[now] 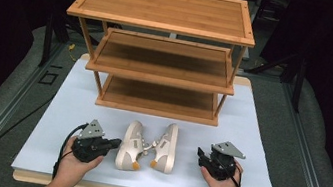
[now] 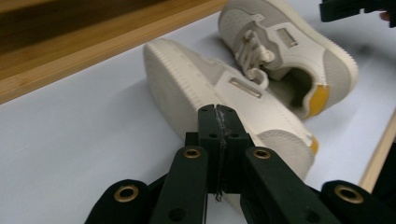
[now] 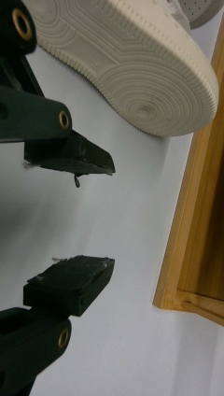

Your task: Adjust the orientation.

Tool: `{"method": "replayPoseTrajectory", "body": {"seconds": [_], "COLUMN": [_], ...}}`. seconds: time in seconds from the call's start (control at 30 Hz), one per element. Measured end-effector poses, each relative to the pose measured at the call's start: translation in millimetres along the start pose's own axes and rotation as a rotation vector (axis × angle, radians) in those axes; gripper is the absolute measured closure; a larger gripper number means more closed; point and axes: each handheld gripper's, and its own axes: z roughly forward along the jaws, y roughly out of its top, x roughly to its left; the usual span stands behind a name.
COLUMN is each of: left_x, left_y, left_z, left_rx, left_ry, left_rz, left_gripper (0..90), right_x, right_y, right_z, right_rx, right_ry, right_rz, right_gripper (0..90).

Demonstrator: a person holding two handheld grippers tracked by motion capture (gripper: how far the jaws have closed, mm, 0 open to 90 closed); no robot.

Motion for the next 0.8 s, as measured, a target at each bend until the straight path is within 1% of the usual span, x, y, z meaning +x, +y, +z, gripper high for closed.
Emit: {"method": "replayPoseTrajectory", "body": {"seconds": [0.1, 0.2, 0.23, 0.3, 0.33, 0.4, 0.43, 0.47, 0.53, 0.6, 0.63, 0.7, 0.73, 0.77, 0.8], "left_x": [-6.8, -10.6, -10.7, -10.6, -9.8, -9.4, -8.9, -8.0, -7.6, -6.2, -5.3, -3.1, 1.2, 1.2, 5.2], "left_y": [1.8, 1.6, 1.2, 1.3, 0.6, 0.1, -0.4, -1.0, -1.6, -3.2, -4.1, -5.6, -7.9, -7.9, -10.3], "left_z": [2.4, 7.4, 7.9, 7.5, 6.9, 6.5, 6.1, 5.4, 4.8, 3.4, 2.5, 0.5, -2.8, -2.8, -4.7], "left_rx": [-0.002, 0.02, 0.019, 0.023, 0.022, 0.021, 0.02, 0.019, 0.019, 0.014, 0.012, 0.011, 0.018, 0.018, 0.017], "left_ry": [-0.015, -0.015, -0.018, -0.013, -0.012, -0.014, -0.011, -0.01, -0.009, -0.004, 0.0, 0.006, 0.015, 0.015, 0.022], "left_rz": [0.016, 0.036, 0.045, 0.045, 0.051, 0.047, 0.045, 0.046, 0.042, 0.039, 0.039, 0.033, 0.024, 0.024, 0.008], "left_gripper": [89.8, 89.9, 89.9, 89.9, 89.9, 89.9, 89.9, 89.9, 89.9, 89.8, 89.8, 89.8, 89.9, 89.9, 89.9], "right_x": [1.1, 1.3, 1.4, 2.0, 2.4, 2.9, 4.6, 5.7, 6.9, 11.0, 11.0, 14.8, 16.4, 16.4, 18.8], "right_y": [0.0, 0.1, 0.1, 0.5, 1.3, 1.4, 2.1, 2.8, 2.9, 4.0, 4.0, 5.0, 5.9, 5.9, 7.7], "right_z": [0.8, 1.0, 1.0, 0.4, -1.1, -1.5, -2.1, -3.1, -2.7, -3.9, -3.9, -5.0, -6.3, -6.3, -8.5], "right_rx": [0.006, 0.009, 0.009, 0.006, -0.003, -0.005, -0.011, -0.003, -0.014, -0.02, -0.02, -0.027, -0.026, -0.026, -0.042], "right_ry": [0.001, 0.005, 0.01, 0.014, 0.019, 0.023, 0.03, 0.029, 0.031, 0.052, 0.052, 0.062, 0.074, 0.074, 0.098], "right_rz": [-0.004, 0.0, 0.0, 0.006, 0.007, 0.012, 0.009, 0.004, 0.007, -0.001, -0.001, -0.013, -0.011, -0.011, -0.002], "right_gripper": [47.6, 47.6, 47.6, 47.8, 48.3, 48.5, 49.3, 49.7, 50.2, 51.4, 51.4, 56.7, 59.7, 59.7, 67.0]}}
